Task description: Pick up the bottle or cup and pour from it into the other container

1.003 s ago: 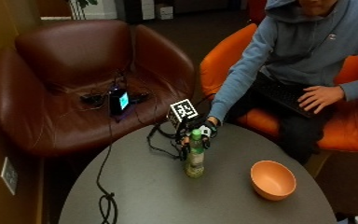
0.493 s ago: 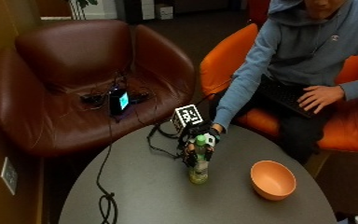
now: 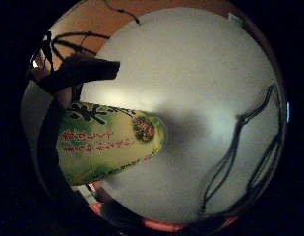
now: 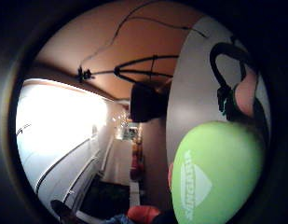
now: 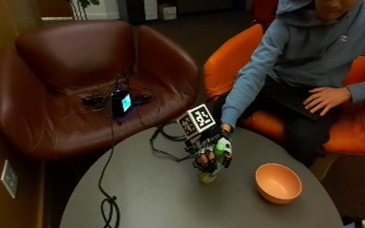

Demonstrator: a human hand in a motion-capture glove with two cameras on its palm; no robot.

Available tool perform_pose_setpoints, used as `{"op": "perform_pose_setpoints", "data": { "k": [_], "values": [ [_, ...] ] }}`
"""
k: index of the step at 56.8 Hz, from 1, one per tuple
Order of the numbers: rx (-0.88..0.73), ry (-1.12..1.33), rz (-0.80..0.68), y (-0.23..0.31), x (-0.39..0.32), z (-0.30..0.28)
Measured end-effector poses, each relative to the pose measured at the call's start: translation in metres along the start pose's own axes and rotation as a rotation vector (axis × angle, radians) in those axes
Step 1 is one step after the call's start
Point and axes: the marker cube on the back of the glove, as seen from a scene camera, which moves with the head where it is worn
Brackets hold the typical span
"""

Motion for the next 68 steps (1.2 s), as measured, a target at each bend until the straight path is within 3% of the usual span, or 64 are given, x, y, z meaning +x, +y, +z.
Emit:
{"op": "perform_pose_setpoints", "data": {
  "k": [18, 36, 68],
  "values": [
    [-0.161, 0.182, -0.12, 0.011, -0.055, 0.004],
    [-0.228, 0.319, -0.201, 0.029, -0.08, -0.003],
    [-0.385, 0.768, -0.381, 0.046, -0.125, 0.01]
  ]
}}
